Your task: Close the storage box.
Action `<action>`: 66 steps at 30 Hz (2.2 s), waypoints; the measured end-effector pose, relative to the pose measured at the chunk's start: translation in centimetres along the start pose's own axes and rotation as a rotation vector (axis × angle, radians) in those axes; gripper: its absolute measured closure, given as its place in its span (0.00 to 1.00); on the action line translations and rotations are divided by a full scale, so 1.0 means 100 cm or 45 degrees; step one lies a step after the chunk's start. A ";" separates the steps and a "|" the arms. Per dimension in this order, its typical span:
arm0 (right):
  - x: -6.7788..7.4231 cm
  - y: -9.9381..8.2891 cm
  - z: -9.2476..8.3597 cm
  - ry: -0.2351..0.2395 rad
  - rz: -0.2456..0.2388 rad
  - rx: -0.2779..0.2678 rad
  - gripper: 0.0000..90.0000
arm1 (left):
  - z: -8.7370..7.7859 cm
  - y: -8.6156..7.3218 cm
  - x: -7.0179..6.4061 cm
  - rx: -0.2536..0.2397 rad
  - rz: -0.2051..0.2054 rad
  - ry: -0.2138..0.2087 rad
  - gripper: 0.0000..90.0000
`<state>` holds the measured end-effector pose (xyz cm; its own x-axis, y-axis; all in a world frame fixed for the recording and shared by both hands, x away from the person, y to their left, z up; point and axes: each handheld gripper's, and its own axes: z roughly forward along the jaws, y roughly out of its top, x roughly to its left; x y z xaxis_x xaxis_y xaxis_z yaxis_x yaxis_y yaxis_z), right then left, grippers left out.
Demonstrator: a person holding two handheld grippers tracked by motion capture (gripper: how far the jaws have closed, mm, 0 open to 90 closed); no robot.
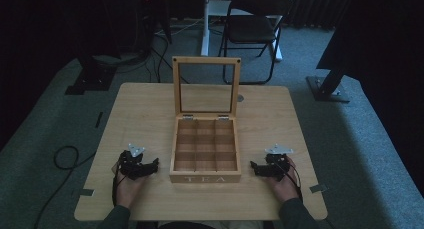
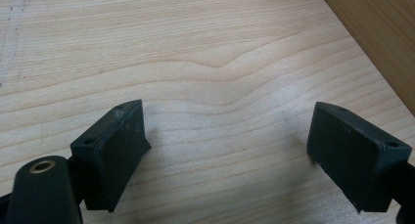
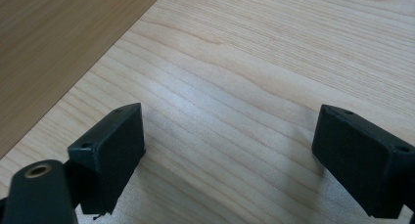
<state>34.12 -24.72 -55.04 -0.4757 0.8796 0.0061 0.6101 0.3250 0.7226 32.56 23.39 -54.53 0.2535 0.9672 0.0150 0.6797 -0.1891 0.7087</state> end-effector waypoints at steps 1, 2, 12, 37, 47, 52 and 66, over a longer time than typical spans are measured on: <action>0.000 0.000 0.000 0.001 -0.001 -0.001 0.13 | 0.000 0.000 0.000 0.000 0.000 0.000 0.16; 0.000 0.000 0.000 0.001 -0.001 -0.001 0.13 | 0.000 0.000 0.000 0.000 0.000 0.000 0.16; 0.000 -0.001 -0.001 0.018 -0.019 -0.002 0.15 | -0.004 0.001 -0.001 0.031 -0.008 0.008 0.19; 0.000 -0.001 -0.001 0.060 -0.057 -0.004 0.16 | -0.033 0.022 0.008 -0.046 -0.105 -0.062 0.35; -0.002 0.000 0.000 0.085 -0.079 -0.005 0.16 | -0.050 0.054 0.007 -0.125 -0.046 -0.074 0.34; -0.003 0.001 0.001 0.104 -0.097 -0.003 0.16 | -0.057 0.074 0.007 -0.169 -0.009 -0.060 0.34; 0.000 -0.001 -0.002 0.095 -0.091 -0.017 0.21 | -0.051 0.108 0.015 -0.195 0.004 -0.073 0.35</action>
<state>33.89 -24.87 -54.99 -0.5639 0.8258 0.0057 0.5646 0.3805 0.7324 36.79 23.63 -43.22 0.2977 0.9545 -0.0197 0.5670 -0.1601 0.8080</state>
